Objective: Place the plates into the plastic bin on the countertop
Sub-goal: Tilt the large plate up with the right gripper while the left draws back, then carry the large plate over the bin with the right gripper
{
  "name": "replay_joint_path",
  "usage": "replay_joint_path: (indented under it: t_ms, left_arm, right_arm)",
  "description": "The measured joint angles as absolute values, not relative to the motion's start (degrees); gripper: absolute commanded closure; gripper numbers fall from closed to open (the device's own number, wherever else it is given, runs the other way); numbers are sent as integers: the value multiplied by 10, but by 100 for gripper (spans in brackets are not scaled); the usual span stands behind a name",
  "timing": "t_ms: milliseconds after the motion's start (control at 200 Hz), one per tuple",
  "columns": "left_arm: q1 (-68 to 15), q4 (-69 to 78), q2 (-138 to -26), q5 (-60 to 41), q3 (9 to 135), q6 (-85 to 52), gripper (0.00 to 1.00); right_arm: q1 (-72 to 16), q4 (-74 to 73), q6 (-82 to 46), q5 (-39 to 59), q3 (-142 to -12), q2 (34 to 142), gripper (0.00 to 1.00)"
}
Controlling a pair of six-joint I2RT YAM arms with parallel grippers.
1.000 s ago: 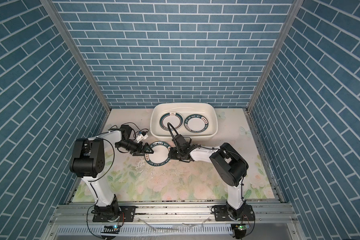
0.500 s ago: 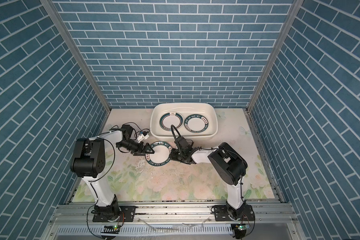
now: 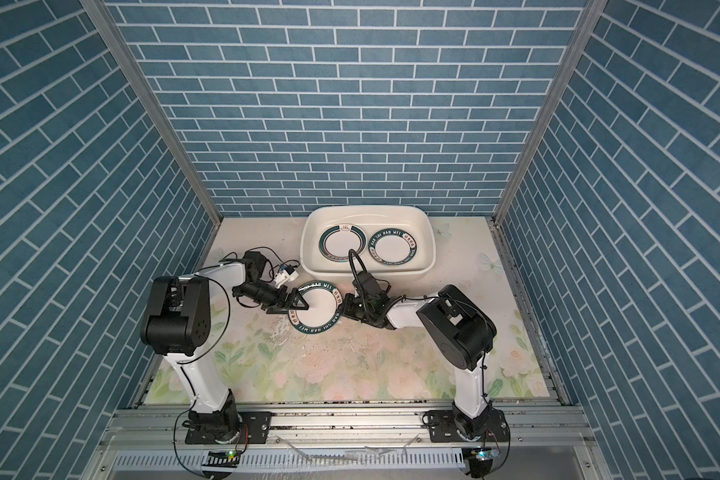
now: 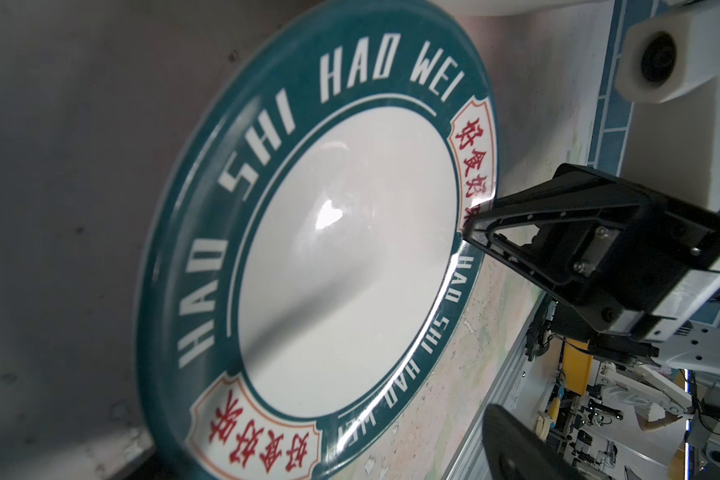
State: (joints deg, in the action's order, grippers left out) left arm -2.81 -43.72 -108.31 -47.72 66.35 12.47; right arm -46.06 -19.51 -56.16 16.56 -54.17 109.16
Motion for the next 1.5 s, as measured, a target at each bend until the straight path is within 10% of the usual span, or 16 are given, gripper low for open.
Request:
replay_joint_path:
  t_ms: [1500]
  left_arm:
    - [128,-416,-797,-462,652,104,0]
  right_arm:
    - [-460,-215,-602,303,-526,1052,100]
